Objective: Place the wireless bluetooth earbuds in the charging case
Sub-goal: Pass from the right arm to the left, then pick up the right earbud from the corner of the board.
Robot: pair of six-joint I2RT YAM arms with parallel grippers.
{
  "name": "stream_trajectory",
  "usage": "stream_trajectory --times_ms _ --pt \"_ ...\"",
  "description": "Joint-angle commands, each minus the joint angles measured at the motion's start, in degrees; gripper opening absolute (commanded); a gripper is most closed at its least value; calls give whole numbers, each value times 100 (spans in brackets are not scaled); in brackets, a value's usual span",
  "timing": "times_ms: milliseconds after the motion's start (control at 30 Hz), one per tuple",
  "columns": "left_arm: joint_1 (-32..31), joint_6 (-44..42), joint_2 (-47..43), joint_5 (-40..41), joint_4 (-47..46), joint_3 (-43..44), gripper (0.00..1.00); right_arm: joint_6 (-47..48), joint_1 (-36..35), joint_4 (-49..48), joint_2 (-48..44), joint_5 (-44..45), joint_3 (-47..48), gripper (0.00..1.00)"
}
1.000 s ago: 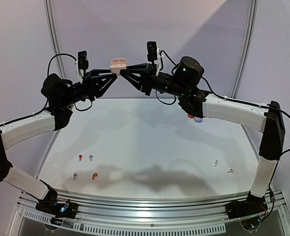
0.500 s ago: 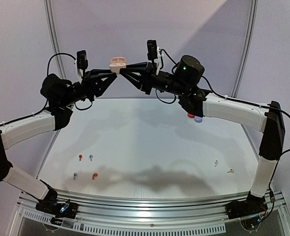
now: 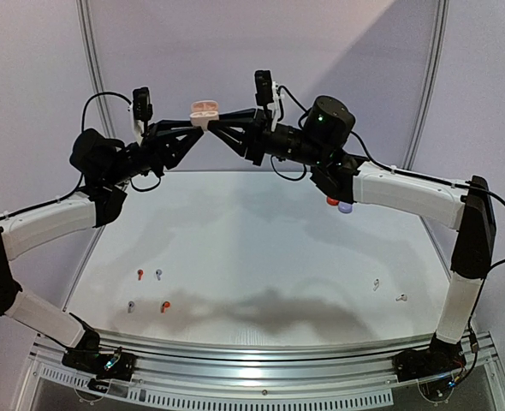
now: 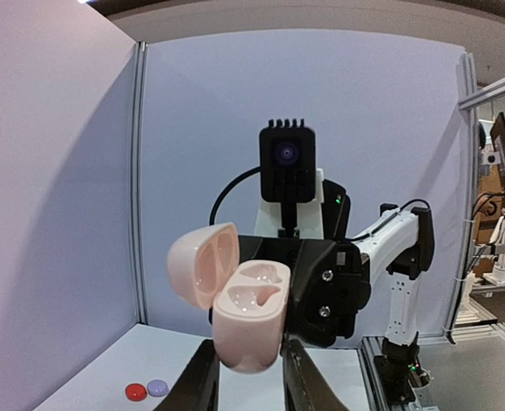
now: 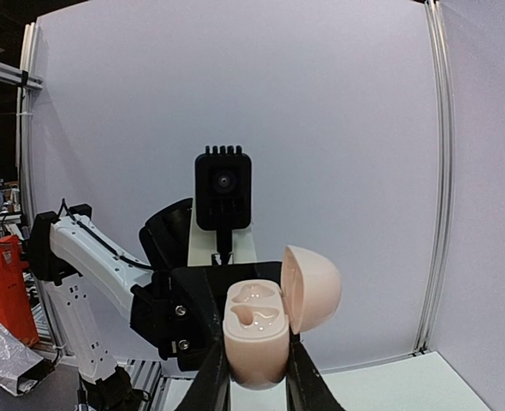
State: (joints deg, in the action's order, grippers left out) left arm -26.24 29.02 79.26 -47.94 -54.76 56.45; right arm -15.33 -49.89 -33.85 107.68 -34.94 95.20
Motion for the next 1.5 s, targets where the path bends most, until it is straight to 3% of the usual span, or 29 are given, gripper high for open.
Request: stream_trajectory --times_ms 0,200,367,400,500,600,867,1000,1133,1267,1367,1467 --pt "-79 9 36 -15 -113 121 24 88 -21 115 128 -40 165 0" --pt "-83 -17 28 -54 -131 104 0 109 -24 163 161 -72 192 0" --pt "-84 -127 12 -108 -142 70 0 72 -28 177 190 -97 191 0" --pt "-78 -192 4 -112 -134 56 0 54 -25 189 196 -69 185 3" --pt "-54 -561 -44 -34 -113 -40 0 -69 3 199 186 34 99 28" --pt "32 -987 -101 147 -43 -157 0 -209 82 122 59 179 -156 44" --pt "139 -1718 -182 296 -100 -438 0 97 240 965 -555 504 -578 60" --pt "163 -1772 -247 720 -76 -688 0 35 414 2497 -999 1208 -636 70" --pt "166 -1754 -321 1041 -89 -1031 0 -194 714 5112 -1508 3434 -423 71" --pt "162 -1781 -365 1232 -183 -1312 0 -1888 1316 8065 -1771 5474 -311 67" --pt "172 -1788 -402 1322 -250 -1441 0 -3245 1972 9671 -1957 5719 -892 65" --pt "189 -1668 -411 1366 -356 -1538 0 -4309 2319 10108 -2280 5494 -2020 58"
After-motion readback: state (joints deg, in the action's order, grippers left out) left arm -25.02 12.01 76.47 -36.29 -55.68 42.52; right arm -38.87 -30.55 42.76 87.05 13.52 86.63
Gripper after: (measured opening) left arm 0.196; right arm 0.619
